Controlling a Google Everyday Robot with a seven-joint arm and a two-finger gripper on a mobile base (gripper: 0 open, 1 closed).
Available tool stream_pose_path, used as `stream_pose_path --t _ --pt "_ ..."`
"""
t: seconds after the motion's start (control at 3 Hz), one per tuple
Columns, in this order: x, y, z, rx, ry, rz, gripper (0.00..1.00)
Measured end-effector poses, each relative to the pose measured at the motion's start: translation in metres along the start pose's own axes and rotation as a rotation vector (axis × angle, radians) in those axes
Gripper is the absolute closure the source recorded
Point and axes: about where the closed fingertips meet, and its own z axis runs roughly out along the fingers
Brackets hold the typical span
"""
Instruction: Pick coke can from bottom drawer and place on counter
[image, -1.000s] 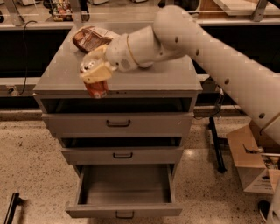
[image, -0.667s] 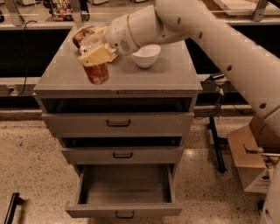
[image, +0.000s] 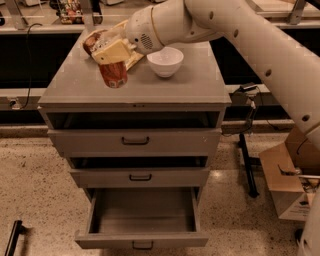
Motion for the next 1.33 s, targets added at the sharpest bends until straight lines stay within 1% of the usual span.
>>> stream_pose_path --t 0.33,0.67,1.0,1.33 --pt "0.0 -0.005 0.015 0.008 -0.012 0.035 1.0" --pt "0.002 -0.016 0.032 0.028 -0.054 0.16 1.0" --pt "0.005 -0.023 0.042 0.05 -0.095 0.281 1.0" --pt "0.014 -0.029 0.052 0.081 -0.105 0.366 0.81"
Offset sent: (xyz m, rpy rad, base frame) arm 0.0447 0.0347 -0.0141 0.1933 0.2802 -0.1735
